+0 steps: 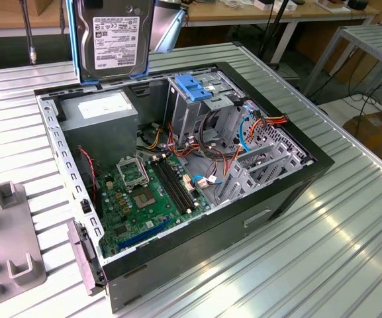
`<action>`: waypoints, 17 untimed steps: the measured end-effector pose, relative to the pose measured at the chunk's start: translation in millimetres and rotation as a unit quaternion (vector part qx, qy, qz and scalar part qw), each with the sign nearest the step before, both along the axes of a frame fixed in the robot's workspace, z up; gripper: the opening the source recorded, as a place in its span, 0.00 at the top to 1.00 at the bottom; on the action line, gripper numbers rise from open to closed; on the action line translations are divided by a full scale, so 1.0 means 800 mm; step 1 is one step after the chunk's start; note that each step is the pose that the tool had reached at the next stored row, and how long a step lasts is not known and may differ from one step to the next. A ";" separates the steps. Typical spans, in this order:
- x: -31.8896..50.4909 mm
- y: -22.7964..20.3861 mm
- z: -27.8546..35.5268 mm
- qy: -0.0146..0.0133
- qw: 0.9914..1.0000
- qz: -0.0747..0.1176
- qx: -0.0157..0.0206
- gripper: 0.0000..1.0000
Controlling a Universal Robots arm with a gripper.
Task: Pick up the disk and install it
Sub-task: 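Insert the disk into the insertion slot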
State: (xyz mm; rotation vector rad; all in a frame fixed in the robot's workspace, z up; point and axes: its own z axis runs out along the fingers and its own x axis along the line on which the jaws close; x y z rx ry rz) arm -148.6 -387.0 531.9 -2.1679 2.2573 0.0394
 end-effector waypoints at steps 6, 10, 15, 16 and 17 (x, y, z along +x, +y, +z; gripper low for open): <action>0.000 -0.0061 0.0001 0.000 1.000 0.000 0.000 0.63; 0.000 -0.0110 0.0000 0.000 1.000 0.000 0.000 0.63; 0.000 -0.0433 0.0000 0.000 1.000 0.000 0.000 0.63; 0.000 -0.0471 0.0000 0.000 1.000 0.000 0.000 0.63; 0.000 -0.0474 0.0000 0.000 1.000 0.000 0.000 0.63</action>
